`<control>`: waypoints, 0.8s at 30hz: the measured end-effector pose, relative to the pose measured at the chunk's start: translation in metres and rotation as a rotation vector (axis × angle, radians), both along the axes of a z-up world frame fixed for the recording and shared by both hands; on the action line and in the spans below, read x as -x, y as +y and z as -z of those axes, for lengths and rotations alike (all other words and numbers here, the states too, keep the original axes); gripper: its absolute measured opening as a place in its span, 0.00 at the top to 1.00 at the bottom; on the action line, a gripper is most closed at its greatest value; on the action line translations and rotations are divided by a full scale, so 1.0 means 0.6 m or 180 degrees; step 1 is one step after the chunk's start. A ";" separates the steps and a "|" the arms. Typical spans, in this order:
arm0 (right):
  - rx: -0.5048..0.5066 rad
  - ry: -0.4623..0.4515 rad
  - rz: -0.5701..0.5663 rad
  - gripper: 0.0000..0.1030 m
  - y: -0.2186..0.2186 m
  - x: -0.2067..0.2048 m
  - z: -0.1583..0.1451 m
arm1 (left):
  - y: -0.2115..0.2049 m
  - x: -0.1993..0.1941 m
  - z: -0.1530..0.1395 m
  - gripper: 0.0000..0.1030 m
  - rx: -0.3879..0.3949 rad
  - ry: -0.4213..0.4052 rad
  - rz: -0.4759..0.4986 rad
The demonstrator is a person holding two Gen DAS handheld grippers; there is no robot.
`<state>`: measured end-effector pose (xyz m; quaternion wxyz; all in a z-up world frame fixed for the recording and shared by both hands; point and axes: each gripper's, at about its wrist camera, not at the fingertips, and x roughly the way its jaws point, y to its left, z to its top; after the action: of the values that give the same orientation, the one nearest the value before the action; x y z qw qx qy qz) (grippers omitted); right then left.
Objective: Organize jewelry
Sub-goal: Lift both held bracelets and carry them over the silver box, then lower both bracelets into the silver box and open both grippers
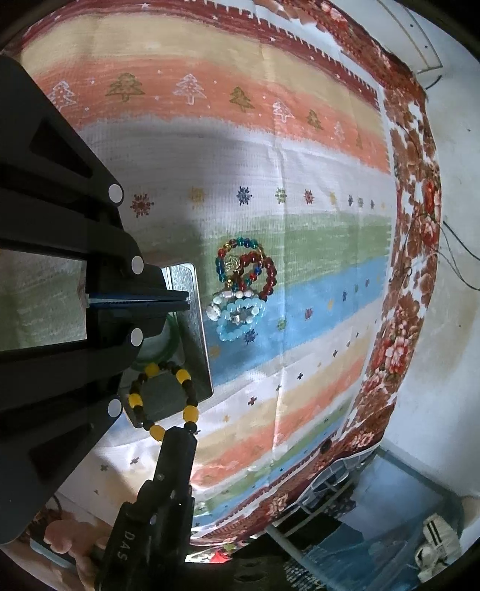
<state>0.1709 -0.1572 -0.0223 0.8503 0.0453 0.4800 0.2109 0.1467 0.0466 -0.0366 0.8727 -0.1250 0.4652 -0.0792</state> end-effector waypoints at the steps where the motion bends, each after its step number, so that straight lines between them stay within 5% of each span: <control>1: 0.0008 0.0011 -0.0009 0.89 0.001 0.000 0.001 | 0.002 -0.001 0.000 1.00 -0.0009 0.0000 -0.0017; 5: 0.0006 0.0053 0.0013 0.87 -0.001 -0.003 0.005 | 0.008 -0.003 -0.001 1.00 -0.0018 -0.0004 -0.0073; 7: -0.0008 0.0061 0.0014 0.73 -0.002 -0.005 0.006 | 0.011 -0.006 -0.002 1.00 -0.0014 0.0002 -0.0093; 14: 0.0053 0.0068 0.0084 0.57 -0.006 -0.017 0.009 | 0.025 -0.011 -0.004 0.99 0.0020 0.0011 -0.0154; 24: 0.0076 0.0070 0.0158 0.48 -0.015 -0.046 0.004 | 0.038 -0.039 -0.004 0.72 -0.0019 0.0055 -0.0172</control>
<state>0.1988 -0.1661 -0.0246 0.8505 0.0494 0.4905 0.1835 0.1704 0.0693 -0.0342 0.8709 -0.1356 0.4694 -0.0532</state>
